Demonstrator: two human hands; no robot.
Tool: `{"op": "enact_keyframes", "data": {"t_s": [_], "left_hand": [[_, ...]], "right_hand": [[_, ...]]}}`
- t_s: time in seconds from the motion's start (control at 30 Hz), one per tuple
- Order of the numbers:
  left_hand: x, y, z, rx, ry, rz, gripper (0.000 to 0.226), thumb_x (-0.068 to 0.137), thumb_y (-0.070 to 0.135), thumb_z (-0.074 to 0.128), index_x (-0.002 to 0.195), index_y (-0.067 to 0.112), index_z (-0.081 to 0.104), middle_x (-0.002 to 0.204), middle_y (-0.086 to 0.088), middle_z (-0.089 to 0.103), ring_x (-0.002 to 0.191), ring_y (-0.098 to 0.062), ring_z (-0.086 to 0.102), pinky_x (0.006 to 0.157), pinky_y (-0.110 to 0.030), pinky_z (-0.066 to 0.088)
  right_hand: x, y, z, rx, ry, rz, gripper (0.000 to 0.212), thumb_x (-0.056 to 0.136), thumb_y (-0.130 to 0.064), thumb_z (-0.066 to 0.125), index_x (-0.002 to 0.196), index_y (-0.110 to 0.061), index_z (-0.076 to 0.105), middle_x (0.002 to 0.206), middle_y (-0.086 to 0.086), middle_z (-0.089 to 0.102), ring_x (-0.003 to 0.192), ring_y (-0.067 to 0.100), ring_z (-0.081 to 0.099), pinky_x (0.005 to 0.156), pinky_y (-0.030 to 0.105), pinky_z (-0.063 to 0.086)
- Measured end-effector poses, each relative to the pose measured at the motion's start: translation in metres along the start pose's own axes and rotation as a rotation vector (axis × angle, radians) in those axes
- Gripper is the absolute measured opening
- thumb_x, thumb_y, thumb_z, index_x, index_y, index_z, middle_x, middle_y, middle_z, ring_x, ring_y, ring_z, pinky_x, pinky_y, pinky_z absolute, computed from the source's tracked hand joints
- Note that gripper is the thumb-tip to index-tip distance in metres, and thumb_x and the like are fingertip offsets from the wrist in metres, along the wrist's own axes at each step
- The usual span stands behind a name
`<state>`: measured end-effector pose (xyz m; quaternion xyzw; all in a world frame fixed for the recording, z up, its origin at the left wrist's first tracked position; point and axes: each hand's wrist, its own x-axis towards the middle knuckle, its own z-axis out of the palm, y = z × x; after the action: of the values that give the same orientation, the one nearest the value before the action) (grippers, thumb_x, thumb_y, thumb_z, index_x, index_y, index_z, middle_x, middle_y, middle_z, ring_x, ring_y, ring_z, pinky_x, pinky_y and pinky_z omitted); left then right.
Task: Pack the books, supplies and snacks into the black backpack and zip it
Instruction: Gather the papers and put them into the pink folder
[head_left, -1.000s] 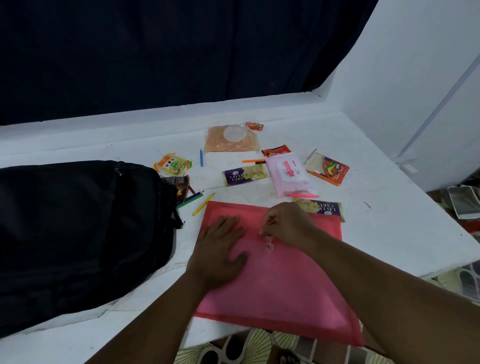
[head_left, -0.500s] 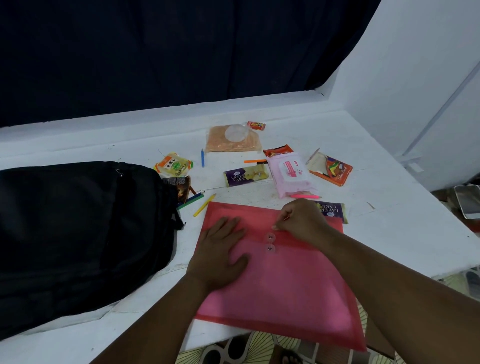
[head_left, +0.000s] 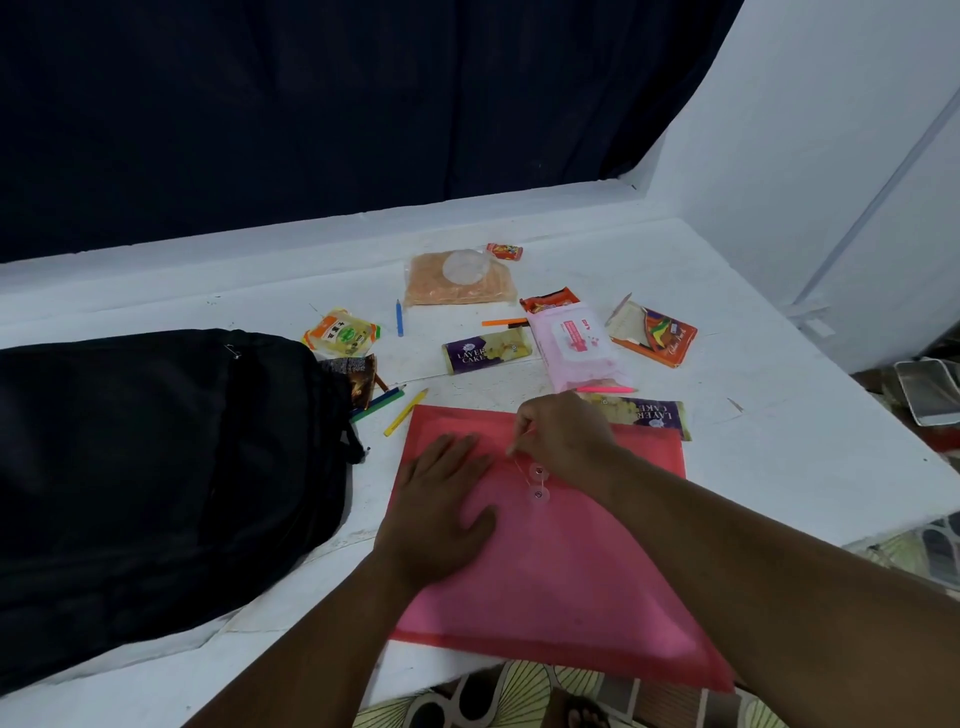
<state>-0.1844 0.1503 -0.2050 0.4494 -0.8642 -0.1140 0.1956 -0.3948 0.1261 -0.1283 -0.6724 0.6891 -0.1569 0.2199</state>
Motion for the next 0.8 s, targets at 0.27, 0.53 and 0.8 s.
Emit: {"op": "enact_keyframes", "data": {"t_s": [0.27,0.53,0.8], "left_hand": [[0.002,0.0,-0.001,-0.083,0.023,-0.025,0.043,0.081,0.053,0.059,0.111,0.023,0.058,0.152,0.004,0.047,0.148,-0.021,0.032,0.114,-0.047,0.032],[0.002,0.004,-0.005,-0.091,0.002,-0.067,0.044,0.081,0.057,0.056,0.113,0.027,0.056,0.155,0.009,0.042,0.15,-0.015,0.025,0.117,-0.042,0.025],[0.003,0.008,-0.008,-0.065,-0.015,-0.095,0.056,0.081,0.061,0.051,0.125,0.028,0.059,0.156,0.012,0.04,0.15,-0.012,0.022,0.116,-0.033,0.015]], "right_hand": [[0.001,0.015,-0.002,-0.03,0.032,0.008,0.014,0.074,-0.029,0.081,0.067,-0.027,0.07,0.065,-0.019,0.065,0.064,-0.004,0.059,0.054,0.019,0.039],[-0.003,0.043,-0.012,0.018,0.028,0.053,0.023,0.065,-0.04,0.089,0.068,-0.026,0.071,0.074,-0.017,0.066,0.077,0.001,0.061,0.07,0.032,0.054],[-0.027,0.059,-0.009,0.038,0.059,0.002,0.013,0.076,-0.032,0.082,0.07,-0.027,0.071,0.072,-0.018,0.066,0.071,-0.001,0.06,0.068,0.033,0.055]]}}
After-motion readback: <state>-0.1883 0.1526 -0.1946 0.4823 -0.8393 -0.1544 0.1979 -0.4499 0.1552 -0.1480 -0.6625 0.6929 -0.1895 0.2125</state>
